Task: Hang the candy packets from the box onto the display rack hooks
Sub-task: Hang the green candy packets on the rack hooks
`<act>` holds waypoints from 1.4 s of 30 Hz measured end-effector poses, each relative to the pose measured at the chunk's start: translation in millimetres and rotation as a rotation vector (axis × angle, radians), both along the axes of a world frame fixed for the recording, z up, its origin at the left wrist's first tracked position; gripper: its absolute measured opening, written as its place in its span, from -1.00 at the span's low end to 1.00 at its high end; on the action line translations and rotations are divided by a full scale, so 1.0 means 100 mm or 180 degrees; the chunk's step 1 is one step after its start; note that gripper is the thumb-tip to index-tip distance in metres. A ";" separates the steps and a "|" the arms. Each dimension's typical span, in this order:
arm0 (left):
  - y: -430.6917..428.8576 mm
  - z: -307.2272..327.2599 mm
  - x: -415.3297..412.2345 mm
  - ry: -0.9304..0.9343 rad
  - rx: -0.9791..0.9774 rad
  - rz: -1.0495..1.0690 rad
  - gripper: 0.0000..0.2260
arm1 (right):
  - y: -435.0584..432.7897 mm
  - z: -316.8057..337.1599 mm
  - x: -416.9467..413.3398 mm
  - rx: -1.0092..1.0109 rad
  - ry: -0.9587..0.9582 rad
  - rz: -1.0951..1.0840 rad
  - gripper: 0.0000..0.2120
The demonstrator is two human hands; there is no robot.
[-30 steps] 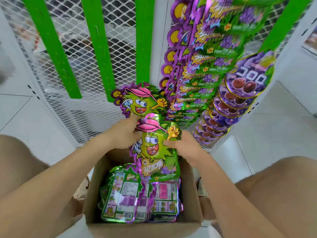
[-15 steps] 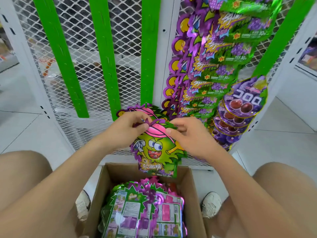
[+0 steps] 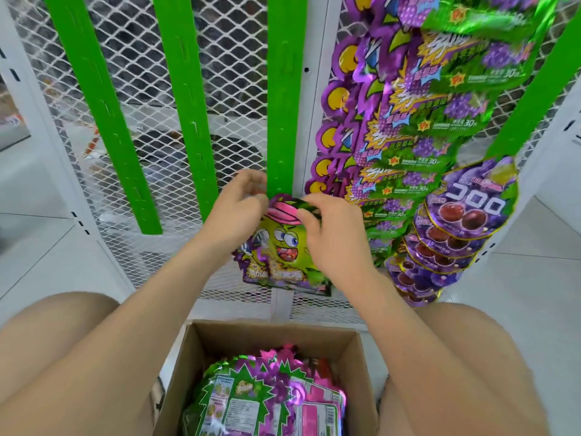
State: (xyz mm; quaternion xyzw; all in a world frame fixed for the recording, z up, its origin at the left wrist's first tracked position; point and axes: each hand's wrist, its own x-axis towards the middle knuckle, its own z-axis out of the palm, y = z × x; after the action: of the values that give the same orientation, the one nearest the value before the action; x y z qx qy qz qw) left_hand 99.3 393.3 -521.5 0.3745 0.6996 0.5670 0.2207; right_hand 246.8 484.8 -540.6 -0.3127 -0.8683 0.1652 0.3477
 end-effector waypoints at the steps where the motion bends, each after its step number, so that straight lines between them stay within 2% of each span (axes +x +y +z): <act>1: 0.00 0.03 -0.02 0.0007 -0.0021 -0.0086 -0.77 | -0.02 0.03 -0.03 0.0012 0.0071 0.0008 -0.83; 3: -0.01 0.06 -0.05 0.0033 -0.0009 -0.0135 -0.91 | -0.05 0.06 -0.09 0.0021 0.0057 -0.0029 -0.83; 11: -0.13 0.10 -0.10 0.0061 -0.0294 -0.0586 -0.66 | -0.17 0.16 -0.15 -0.0313 0.0442 -0.0321 -0.67; 13: -0.16 0.11 -0.09 -0.0013 -0.0368 -0.0673 -0.64 | -0.19 0.16 -0.13 -0.0334 0.0499 -0.0365 -0.65; 16: -0.19 0.11 -0.08 -0.0143 -0.0441 -0.0741 -0.48 | -0.25 0.16 -0.10 -0.0378 0.0496 -0.0396 -0.67; 20: -0.23 0.14 0.00 -0.0143 -0.0483 -0.0774 -0.57 | -0.31 0.15 -0.05 -0.0355 0.0420 -0.0408 -0.68; 23: -0.23 0.08 0.00 -0.0064 -0.0507 -0.0811 -0.54 | -0.31 0.10 0.01 -0.0338 0.0223 -0.0342 -0.69; 25: -0.28 0.07 0.02 0.0185 -0.0523 -0.0694 -0.53 | -0.29 0.05 0.04 -0.0322 0.0061 -0.0270 -0.69; 27: -0.30 0.01 0.01 0.0648 -0.0468 -0.0564 -0.38 | -0.26 0.00 0.08 -0.0250 -0.0084 -0.0182 -0.71; 31: -0.36 -0.11 0.10 0.2061 -0.0461 -0.0122 -0.72 | -0.24 -0.03 0.15 0.0089 -0.0146 -0.0118 -0.68; 33: -0.39 -0.13 0.16 0.2487 -0.0477 0.0162 -0.83 | -0.26 -0.02 0.17 0.0333 -0.0152 -0.0148 -0.70; 34: -0.40 -0.16 0.18 0.2560 -0.0390 0.0252 -0.82 | -0.28 -0.01 0.19 0.0414 -0.0098 -0.0183 -0.72; 37: -0.45 -0.21 0.24 0.2666 0.0009 0.0454 -0.51 | -0.35 0.01 0.29 0.0670 0.0246 -0.0268 -0.68; 39: -0.49 -0.24 0.31 0.3095 0.0174 0.0735 -0.46 | -0.40 -0.01 0.37 0.0804 0.0326 -0.0199 -0.74; 40: -0.50 -0.27 0.34 0.3257 0.0192 0.0704 -0.51 | -0.43 -0.04 0.40 0.0673 0.0207 -0.0136 -0.79; 42: -0.49 -0.37 0.37 0.3325 0.0118 0.0112 -0.64 | -0.46 -0.15 0.43 0.0015 -0.0400 -0.0040 -0.85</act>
State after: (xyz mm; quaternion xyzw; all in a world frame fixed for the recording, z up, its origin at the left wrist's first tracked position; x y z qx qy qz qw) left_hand 136.6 344.0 -558.3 0.5995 0.7125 0.3205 -0.1738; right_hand 290.0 439.2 -555.5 -0.3271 -0.8868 0.1410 0.2943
